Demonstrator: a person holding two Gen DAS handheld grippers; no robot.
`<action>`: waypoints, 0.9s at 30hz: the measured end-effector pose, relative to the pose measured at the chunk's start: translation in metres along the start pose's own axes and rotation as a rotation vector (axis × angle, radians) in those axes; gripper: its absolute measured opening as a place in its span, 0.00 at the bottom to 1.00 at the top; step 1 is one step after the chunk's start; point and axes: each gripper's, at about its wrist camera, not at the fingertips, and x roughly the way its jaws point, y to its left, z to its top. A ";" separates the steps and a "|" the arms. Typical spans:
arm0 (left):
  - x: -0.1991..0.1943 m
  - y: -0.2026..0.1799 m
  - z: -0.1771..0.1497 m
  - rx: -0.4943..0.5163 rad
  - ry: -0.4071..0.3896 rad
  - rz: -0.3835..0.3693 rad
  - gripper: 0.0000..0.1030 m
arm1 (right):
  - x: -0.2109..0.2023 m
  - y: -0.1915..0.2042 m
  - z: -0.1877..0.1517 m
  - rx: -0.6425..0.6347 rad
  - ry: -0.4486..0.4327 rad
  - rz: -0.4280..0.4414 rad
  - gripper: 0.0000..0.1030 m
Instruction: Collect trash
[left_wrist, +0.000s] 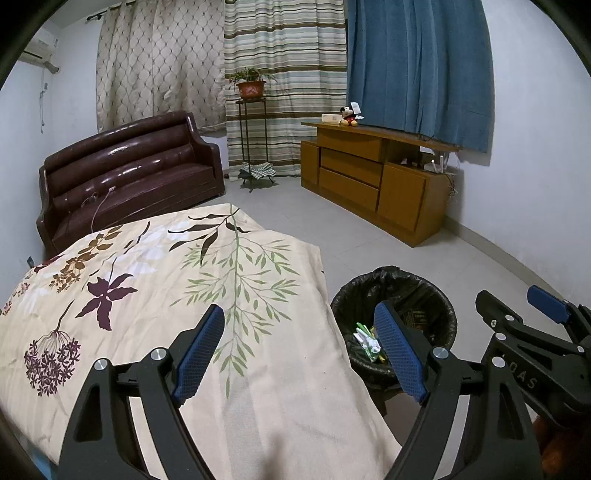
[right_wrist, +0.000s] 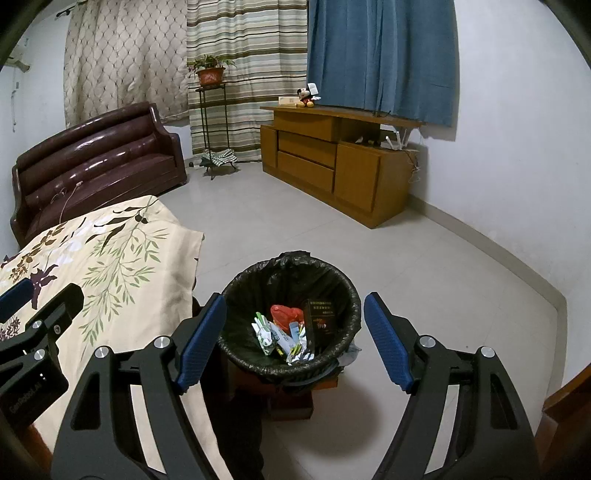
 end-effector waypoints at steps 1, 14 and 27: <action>0.000 0.000 0.000 0.000 0.000 0.000 0.78 | 0.000 -0.001 0.000 0.000 -0.001 0.001 0.73; -0.001 -0.001 -0.001 -0.003 0.005 -0.002 0.78 | 0.000 0.000 0.000 0.000 0.000 -0.001 0.73; -0.002 -0.003 -0.002 -0.004 0.006 -0.004 0.78 | 0.000 0.000 0.000 -0.002 -0.001 -0.002 0.73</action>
